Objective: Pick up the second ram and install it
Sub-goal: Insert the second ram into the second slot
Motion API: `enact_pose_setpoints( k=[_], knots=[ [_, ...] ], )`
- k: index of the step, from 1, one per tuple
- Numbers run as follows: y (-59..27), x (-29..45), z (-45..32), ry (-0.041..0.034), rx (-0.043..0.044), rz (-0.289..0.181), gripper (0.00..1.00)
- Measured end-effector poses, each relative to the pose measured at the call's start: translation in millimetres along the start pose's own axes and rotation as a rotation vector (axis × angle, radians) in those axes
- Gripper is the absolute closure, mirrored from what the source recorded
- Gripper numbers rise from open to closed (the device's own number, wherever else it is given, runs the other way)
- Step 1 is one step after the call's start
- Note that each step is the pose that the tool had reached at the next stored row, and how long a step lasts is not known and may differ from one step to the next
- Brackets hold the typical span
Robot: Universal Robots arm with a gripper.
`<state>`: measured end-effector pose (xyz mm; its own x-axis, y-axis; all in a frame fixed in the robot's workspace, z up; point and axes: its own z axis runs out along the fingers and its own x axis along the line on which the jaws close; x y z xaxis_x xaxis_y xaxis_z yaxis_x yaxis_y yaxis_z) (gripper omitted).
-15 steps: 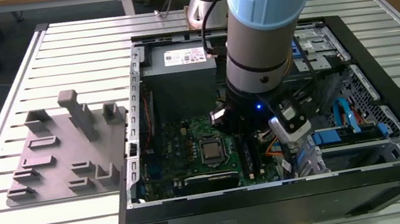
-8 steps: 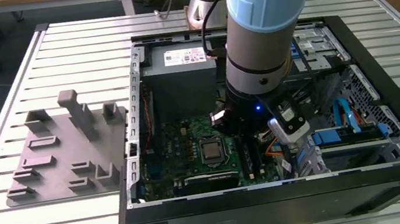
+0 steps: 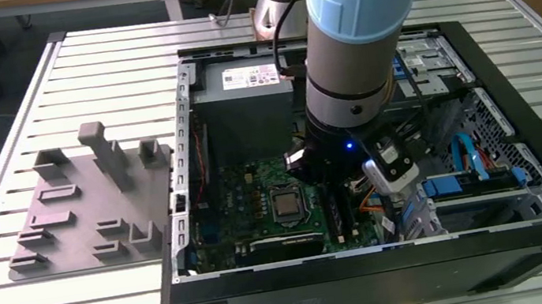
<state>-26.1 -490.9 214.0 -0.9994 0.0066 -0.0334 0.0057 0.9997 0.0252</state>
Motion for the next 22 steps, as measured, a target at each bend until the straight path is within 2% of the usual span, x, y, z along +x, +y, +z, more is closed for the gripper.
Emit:
enact_pose_setpoints(
  k=[5, 9, 13, 17, 22],
  knots=[
    [0.1, 0.0, -0.4, -0.0001, -0.0002, 0.0, 0.89],
    [0.1, 0.0, -5.0, -0.0005, -0.0001, 0.0, 0.89],
    [-0.1, 0.9, -5.9, -0.0009, -0.0008, -0.001, 0.89],
    [-0.3, 1.2, -6.0, -0.0007, -0.0104, -0.003, 0.89],
    [-0.4, 1.2, -5.5, -0.0006, -0.012, -0.004, 0.89]
  ],
)
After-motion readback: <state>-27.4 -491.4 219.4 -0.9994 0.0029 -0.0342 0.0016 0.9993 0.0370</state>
